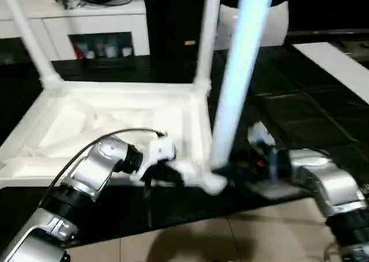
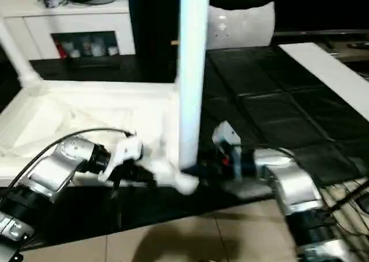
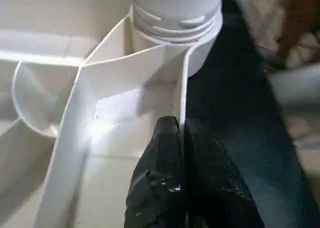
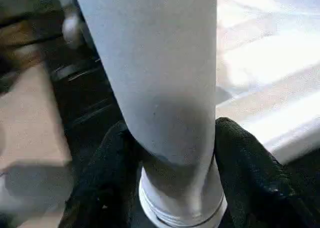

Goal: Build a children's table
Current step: Rotate leg to tighten

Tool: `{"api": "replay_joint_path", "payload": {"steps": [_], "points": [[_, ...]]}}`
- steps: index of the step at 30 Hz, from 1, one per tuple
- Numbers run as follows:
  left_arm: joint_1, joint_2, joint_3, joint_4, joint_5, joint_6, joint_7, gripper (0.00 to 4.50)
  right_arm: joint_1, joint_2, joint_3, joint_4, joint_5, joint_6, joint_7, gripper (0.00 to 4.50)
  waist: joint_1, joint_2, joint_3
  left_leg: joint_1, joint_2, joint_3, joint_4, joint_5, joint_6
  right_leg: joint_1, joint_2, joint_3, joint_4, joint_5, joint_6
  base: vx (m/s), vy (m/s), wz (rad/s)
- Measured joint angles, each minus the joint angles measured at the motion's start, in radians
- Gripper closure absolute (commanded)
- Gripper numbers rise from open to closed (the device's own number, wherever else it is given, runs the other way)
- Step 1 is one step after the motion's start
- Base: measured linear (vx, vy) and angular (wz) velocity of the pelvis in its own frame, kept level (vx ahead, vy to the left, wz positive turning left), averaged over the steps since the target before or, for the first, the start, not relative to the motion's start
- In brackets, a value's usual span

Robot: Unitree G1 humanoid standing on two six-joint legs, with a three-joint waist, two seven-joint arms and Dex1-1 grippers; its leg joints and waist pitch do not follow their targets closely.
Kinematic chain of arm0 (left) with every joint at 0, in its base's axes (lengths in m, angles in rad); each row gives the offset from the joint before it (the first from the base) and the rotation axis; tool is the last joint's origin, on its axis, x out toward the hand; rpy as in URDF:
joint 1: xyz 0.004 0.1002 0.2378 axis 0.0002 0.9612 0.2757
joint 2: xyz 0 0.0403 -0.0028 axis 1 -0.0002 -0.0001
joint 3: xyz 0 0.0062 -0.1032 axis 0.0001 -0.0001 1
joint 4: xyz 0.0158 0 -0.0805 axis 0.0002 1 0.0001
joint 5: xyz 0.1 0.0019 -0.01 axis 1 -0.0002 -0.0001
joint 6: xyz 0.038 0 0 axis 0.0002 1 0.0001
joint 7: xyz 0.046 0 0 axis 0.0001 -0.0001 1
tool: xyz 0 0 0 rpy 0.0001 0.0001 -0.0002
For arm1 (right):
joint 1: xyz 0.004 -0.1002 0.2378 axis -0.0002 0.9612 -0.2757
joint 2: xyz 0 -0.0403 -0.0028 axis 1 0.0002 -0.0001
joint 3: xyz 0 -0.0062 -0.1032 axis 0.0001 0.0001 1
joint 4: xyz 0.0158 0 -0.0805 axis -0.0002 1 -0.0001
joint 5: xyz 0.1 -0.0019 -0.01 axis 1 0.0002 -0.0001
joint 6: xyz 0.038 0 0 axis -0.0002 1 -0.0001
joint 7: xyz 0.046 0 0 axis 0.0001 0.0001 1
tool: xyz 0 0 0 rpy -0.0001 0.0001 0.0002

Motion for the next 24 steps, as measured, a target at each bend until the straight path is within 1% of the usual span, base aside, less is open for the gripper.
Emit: {"api": "replay_joint_path", "payload": {"steps": [2, 4, 5, 6, 7, 9, 11, 12, 13, 15, 18, 20, 21, 22, 24], "points": [[-0.004, -0.028, 0.016, 0.004, 0.007, 0.035, 0.060, 4.50, -0.002, 0.037, -0.017, 0.000, -0.024, 0.002, -0.094, 2.56, -0.017, 0.000, 0.000, 0.000, 0.000, 0.000, 0.000, 0.000, 0.000, 0.002, 0.001, -0.002, -0.006, 0.000, 0.000, 0.000, 0.000, 0.00], [-0.033, -0.092, 0.042, 0.055, 0.037, 0.065, 0.168, 4.50, -0.032, 0.126, -0.046, 0.032, -0.083, 0.015, -0.274, 2.57, -0.044, 0.000, 0.000, -0.002, 0.000, -0.001, 0.003, 0.001, 0.001, 0.004, 0.001, -0.004, -0.010, 0.000, 0.000, 0.000, 0.000, 0.00], [-0.047, -0.111, 0.045, 0.068, 0.048, 0.075, 0.203, 4.50, -0.047, 0.153, -0.052, 0.044, -0.101, 0.018, -0.338, 2.58, -0.053, 0.000, 0.000, -0.003, 0.001, -0.002, 0.005, 0.001, 0.001, 0.004, 0.000, -0.007, -0.012, 0.000, 0.001, 0.000, 0.000, 0.00], [-0.053, -0.128, 0.048, 0.076, 0.050, 0.080, 0.234, 4.50, -0.056, 0.166, -0.054, 0.048, -0.112, 0.024, -0.387, 2.59, -0.064, 0.001, 0.000, -0.003, 0.001, -0.005, 0.005, 0.000, 0.002, 0.009, -0.001, -0.014, -0.019, 0.001, 0.001, 0.000, 0.000, 0.00], [-0.054, -0.152, 0.054, 0.089, 0.052, 0.086, 0.274, 4.50, -0.064, 0.185, -0.061, 0.059, -0.124, 0.030, -0.433, 2.59, -0.069, 0.001, 0.000, -0.002, 0.002, -0.007, 0.004, 0.000, 0.002, 0.015, 0.000, -0.017, -0.024, 0.001, 0.002, 0.000, 0.000, 0.00], [-0.057, -0.189, 0.069, 0.106, 0.057, 0.094, 0.345, 4.50, -0.082, 0.225, -0.075, 0.082, -0.141, 0.035, -0.518, 2.59, -0.080, 0.001, 0.000, -0.002, 0.002, -0.008, 0.005, -0.002, 0.004, 0.018, -0.001, -0.018, -0.029, 0.001, 0.002, 0.000, 0.000, 0.00], [-0.062, -0.216, 0.080, 0.118, 0.059, 0.100, 0.400, 4.50, -0.098, 0.262, -0.086, 0.099, -0.159, 0.036, -0.594, 2.59, -0.086, 0.001, 0.000, -0.003, 0.001, -0.008, 0.005, -0.003, 0.007, 0.018, -0.002, -0.017, -0.029, 0.001, 0.002, 0.000, 0.000, 0.00], [-0.069, -0.233, 0.086, 0.128, 0.060, 0.107, 0.431, 4.50, -0.111, 0.282, -0.094, 0.113, -0.165, 0.036, -0.637, 2.59, -0.087, 0.001, 0.000, -0.004, 0.001, -0.008, 0.005, -0.004, 0.008, 0.018, -0.002, -0.016, -0.029, 0.002, 0.002, 0.000, 0.000, 0.00], [-0.071, -0.244, 0.090, 0.130, 0.061, 0.112, 0.453, 4.50, -0.117, 0.297, -0.104, 0.122, -0.166, 0.035, -0.664, 2.25, -0.087, 0.001, 0.000, -0.004, 0.001, -0.008, 0.004, -0.005, 0.009, 0.018, -0.003, -0.015, -0.028, 0.002, 0.003, 0.000, 0.000, 0.00], [-0.073, -0.262, 0.094, 0.131, 0.063, 0.115, 0.486, 4.50, -0.121, 0.317, -0.115, 0.132, -0.169, 0.015, -0.708, 1.90, -0.084, 0.001, 0.000, -0.005, 0.000, -0.007, 0.004, -0.007, 0.012, 0.016, -0.004, -0.012, -0.024, 0.005, 0.005, 0.000, 0.000, 0.00], [-0.075, -0.271, 0.101, 0.130, 0.065, 0.112, 0.489, 4.50, -0.118, 0.322, -0.116, 0.137, -0.176, -0.019, -0.711, 1.68, -0.076, 0.001, 0.000, -0.006, 0.001, -0.007, 0.003, -0.008, 0.014, 0.011, -0.003, -0.010, -0.019, 0.006, 0.008, 0.000, 0.000, 0.00], [-0.075, -0.268, 0.099, 0.128, 0.066, 0.103, 0.481, 4.50, -0.114, 0.319, -0.115, 0.136, -0.176, -0.034, -0.705, 1.49, -0.072, 0.001, 0.000, -0.006, 0.001, -0.006, 0.000, -0.008, 0.014, 0.007, -0.003, -0.009, -0.013, 0.004, 0.002, 0.000, 0.000, 0.00], [-0.075, -0.264, 0.096, 0.128, 0.065, 0.094, 0.474, 4.50, -0.109, 0.319, -0.114, 0.135, -0.176, -0.049, -0.697, 1.40, -0.068, 0.001, 0.000, -0.006, 0.000, -0.005, 0.000, -0.008, 0.014, 0.003, -0.004, -0.007, -0.007, 0.000, 0.000, 0.000, 0.000, 0.00], [-0.074, -0.257, 0.091, 0.126, 0.065, 0.085, 0.464, 4.50, -0.104, 0.318, -0.113, 0.133, -0.175, -0.058, -0.687, 1.40, -0.065, 0.001, 0.000, -0.006, 0.000, -0.004, 0.000, -0.008, 0.014, 0.000, -0.003, -0.006, -0.005, 0.000, 0.000, 0.000, 0.000, 0.00], [-0.065, -0.237, 0.082, 0.104, 0.061, 0.073, 0.439, 4.50, -0.086, 0.298, -0.104, 0.121, -0.169, -0.088, -0.646, 1.17, -0.062, 0.001, 0.000, -0.009, 0.001, -0.003, -0.001, -0.008, 0.014, -0.005, -0.001, -0.006, -0.003, 0.000, -0.001, 0.000, 0.000, 0.00]]}}
